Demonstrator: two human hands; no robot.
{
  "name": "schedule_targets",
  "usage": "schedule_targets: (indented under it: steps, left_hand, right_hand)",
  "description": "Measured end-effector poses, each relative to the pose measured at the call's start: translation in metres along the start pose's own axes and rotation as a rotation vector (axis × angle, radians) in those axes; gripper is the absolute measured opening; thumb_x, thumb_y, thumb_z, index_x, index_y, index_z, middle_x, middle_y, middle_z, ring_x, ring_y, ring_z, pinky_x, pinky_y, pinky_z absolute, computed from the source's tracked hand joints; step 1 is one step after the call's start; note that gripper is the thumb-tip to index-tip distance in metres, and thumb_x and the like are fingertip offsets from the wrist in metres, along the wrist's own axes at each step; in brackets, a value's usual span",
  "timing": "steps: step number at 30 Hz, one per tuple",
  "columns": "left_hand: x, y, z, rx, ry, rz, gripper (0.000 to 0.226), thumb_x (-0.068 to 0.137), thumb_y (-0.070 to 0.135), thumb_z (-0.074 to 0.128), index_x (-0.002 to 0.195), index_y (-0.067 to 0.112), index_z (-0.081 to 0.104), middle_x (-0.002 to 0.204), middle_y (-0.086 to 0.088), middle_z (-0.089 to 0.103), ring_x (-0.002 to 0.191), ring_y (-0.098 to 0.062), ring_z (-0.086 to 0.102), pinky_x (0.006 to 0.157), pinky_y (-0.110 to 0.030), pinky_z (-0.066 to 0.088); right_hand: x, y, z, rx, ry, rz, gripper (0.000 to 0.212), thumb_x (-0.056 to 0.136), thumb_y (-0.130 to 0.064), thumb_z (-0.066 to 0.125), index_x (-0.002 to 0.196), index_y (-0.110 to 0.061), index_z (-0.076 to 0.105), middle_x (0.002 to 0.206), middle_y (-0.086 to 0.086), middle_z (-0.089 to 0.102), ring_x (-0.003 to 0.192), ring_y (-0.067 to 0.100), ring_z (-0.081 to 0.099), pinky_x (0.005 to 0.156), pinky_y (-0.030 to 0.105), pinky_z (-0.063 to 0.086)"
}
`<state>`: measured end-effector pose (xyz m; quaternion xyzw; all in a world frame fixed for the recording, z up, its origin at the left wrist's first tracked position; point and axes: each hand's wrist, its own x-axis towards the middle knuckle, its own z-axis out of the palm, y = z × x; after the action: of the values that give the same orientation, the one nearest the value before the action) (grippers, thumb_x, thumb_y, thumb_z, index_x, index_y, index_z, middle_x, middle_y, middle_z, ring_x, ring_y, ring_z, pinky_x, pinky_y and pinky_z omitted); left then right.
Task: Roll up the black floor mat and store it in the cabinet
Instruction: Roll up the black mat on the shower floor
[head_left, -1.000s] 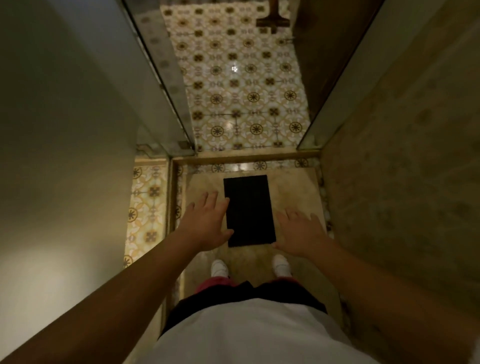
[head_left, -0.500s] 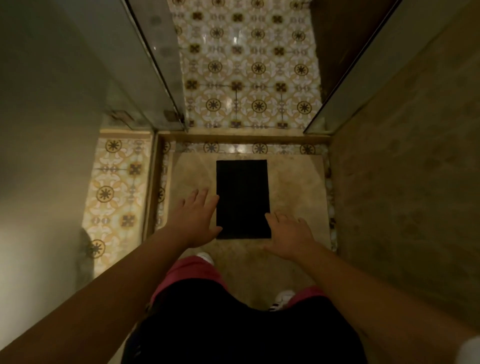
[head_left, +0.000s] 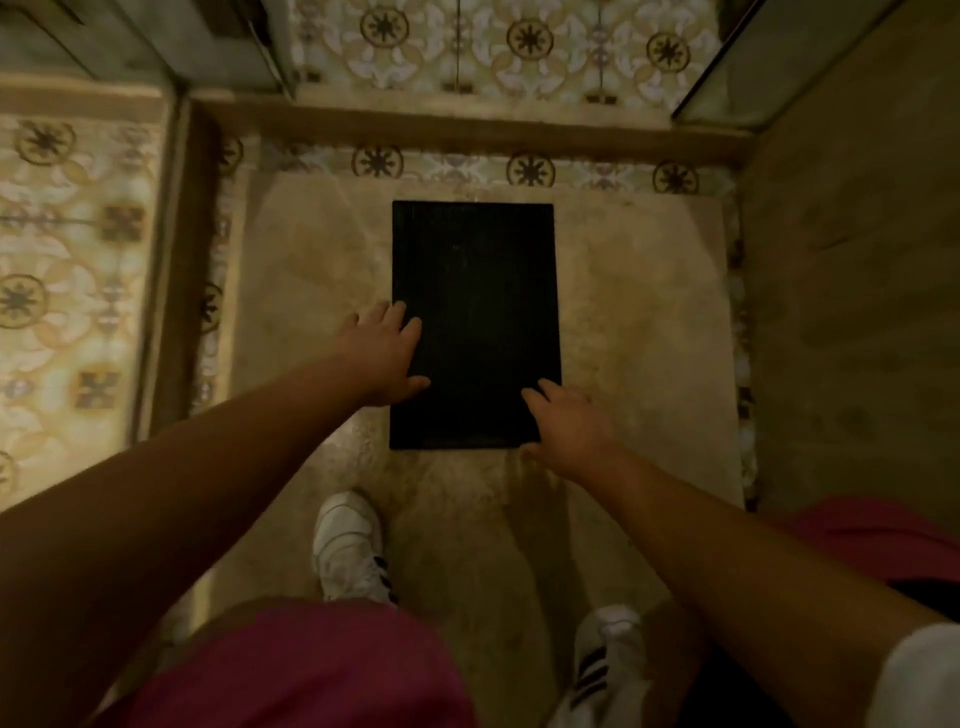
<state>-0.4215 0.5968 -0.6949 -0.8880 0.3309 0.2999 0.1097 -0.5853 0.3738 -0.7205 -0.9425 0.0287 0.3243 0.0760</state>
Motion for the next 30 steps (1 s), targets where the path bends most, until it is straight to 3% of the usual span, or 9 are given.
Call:
schedule_targets:
  steps: [6,10,13,19,24,27,30]
  left_hand:
    - [0.051,0.016,0.128,0.065,-0.029,0.110,0.102,0.079,0.077,0.042,0.153,0.018,0.004,0.162,-0.012,0.004,0.147,-0.034,0.008,0.114,-0.053,0.022]
    - [0.053,0.030,0.176,0.063,-0.023,0.196,0.085,0.080,0.069,0.051,0.146,0.024,0.022,0.157,-0.016,0.015,0.137,-0.038,0.026,0.103,-0.050,0.037]
    - [0.053,0.033,0.187,0.074,-0.016,0.218,0.073,0.081,0.060,0.058,0.138,0.022,0.032,0.154,-0.018,0.018,0.133,-0.038,0.030,0.098,-0.049,0.041]
    - [0.054,0.028,0.192,0.111,0.027,0.219,0.060,0.086,0.042,0.059,0.135,0.022,0.032,0.155,-0.016,0.015,0.128,-0.037,0.032,0.090,-0.049,0.044]
    - [0.050,0.019,0.198,0.003,0.022,0.240,0.045,0.090,0.032,0.056,0.132,0.023,0.041,0.158,-0.010,0.014,0.129,-0.036,0.033,0.082,-0.047,0.052]
    - [0.045,0.009,0.202,-0.018,0.008,0.275,0.043,0.094,0.027,0.051,0.136,0.023,0.044,0.161,-0.009,0.012,0.136,-0.035,0.029,0.084,-0.045,0.051]
    - [0.042,0.005,0.199,-0.036,0.031,0.292,0.042,0.097,0.024,0.045,0.139,0.020,0.044,0.159,-0.010,0.022,0.135,-0.034,0.035,0.089,-0.046,0.050]
  right_hand:
    - [0.069,0.010,0.087,-0.015,0.017,-0.004,0.087,0.079,-0.057,0.066,0.148,-0.023,0.026,0.156,0.011,0.027,0.136,0.034,0.034,0.104,0.051,0.036]
    - [0.075,0.011,0.111,-0.045,0.026,-0.030,0.083,0.080,-0.054,0.066,0.146,-0.021,0.027,0.153,0.012,0.031,0.131,0.035,0.039,0.101,0.049,0.040]
    - [0.073,0.013,0.116,-0.041,0.000,-0.020,0.078,0.082,-0.045,0.065,0.146,-0.021,0.027,0.150,0.011,0.033,0.129,0.033,0.040,0.099,0.047,0.042]
    - [0.074,0.013,0.118,-0.100,-0.020,-0.016,0.059,0.085,-0.016,0.058,0.139,-0.018,0.034,0.134,0.012,0.040,0.120,0.032,0.043,0.092,0.046,0.046]
    - [0.088,0.023,0.109,-0.116,-0.033,-0.099,0.052,0.083,-0.013,0.060,0.131,-0.017,0.041,0.126,0.012,0.044,0.111,0.033,0.047,0.083,0.044,0.048]
    - [0.095,0.036,0.103,-0.055,-0.101,-0.163,0.044,0.090,-0.019,0.057,0.133,-0.017,0.048,0.130,0.012,0.048,0.112,0.033,0.051,0.089,0.043,0.048]
    - [0.101,0.044,0.100,0.092,-0.111,-0.114,0.032,0.095,-0.026,0.057,0.124,-0.014,0.058,0.127,0.010,0.054,0.110,0.029,0.055,0.091,0.041,0.048]
